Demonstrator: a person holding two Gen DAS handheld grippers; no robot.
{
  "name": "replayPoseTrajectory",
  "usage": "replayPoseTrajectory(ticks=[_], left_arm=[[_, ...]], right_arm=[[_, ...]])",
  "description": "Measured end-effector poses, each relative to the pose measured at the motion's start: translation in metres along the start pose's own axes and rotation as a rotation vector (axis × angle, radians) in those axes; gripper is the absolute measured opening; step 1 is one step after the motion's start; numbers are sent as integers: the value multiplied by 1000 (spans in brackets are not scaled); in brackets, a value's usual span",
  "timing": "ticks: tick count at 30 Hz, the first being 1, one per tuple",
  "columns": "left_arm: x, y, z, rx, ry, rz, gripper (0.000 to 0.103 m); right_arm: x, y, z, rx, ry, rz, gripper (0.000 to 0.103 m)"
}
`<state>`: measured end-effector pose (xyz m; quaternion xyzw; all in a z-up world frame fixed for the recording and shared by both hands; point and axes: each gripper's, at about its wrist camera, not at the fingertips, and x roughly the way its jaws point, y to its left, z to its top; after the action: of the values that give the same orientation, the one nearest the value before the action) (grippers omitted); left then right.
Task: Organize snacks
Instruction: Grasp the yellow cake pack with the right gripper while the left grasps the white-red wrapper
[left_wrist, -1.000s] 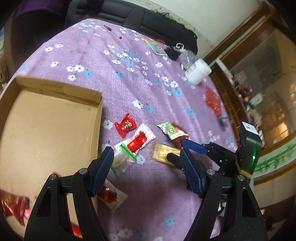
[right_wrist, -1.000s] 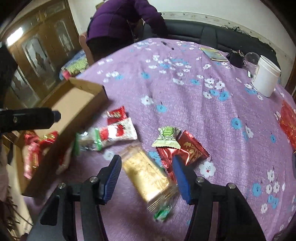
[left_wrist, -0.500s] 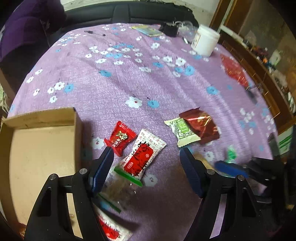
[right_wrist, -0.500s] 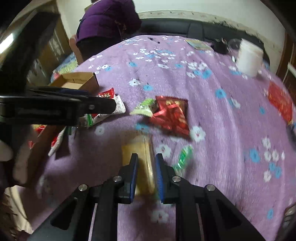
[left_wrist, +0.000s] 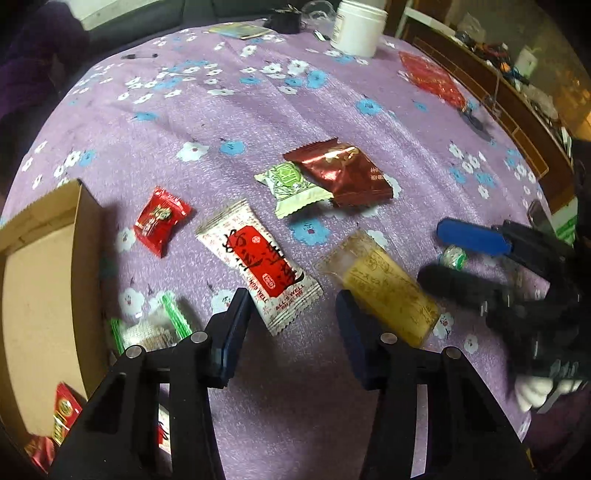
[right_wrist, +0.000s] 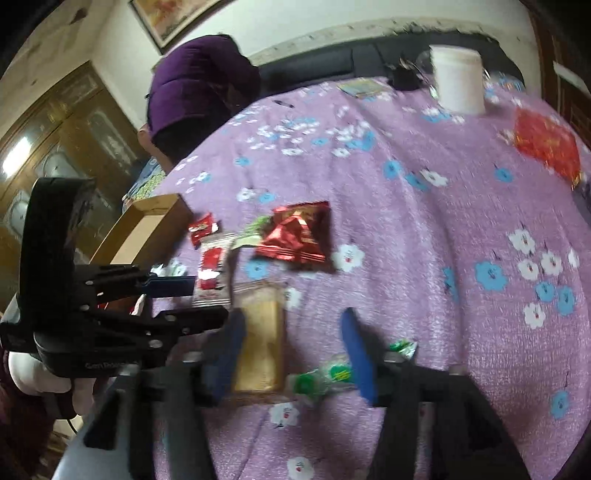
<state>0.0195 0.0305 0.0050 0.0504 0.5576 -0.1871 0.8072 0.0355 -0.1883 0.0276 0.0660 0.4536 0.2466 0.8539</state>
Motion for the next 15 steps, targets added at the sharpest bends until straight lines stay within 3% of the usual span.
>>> replayPoseTrajectory(ticks=[6, 12, 14, 15], left_arm=[[-13, 15, 4, -145, -62, -67, 47], [2, 8, 20, -159, -63, -5, 47], [5, -3, 24, -106, -84, 55, 47], [6, -7, 25, -86, -82, 75, 47]], right_arm=[[15, 31, -10, -135, 16, -75, 61], [31, 49, -16, -208, 32, -137, 61], [32, 56, -19, -251, 32, -172, 42], [32, 58, -20, -262, 30, -187, 40]])
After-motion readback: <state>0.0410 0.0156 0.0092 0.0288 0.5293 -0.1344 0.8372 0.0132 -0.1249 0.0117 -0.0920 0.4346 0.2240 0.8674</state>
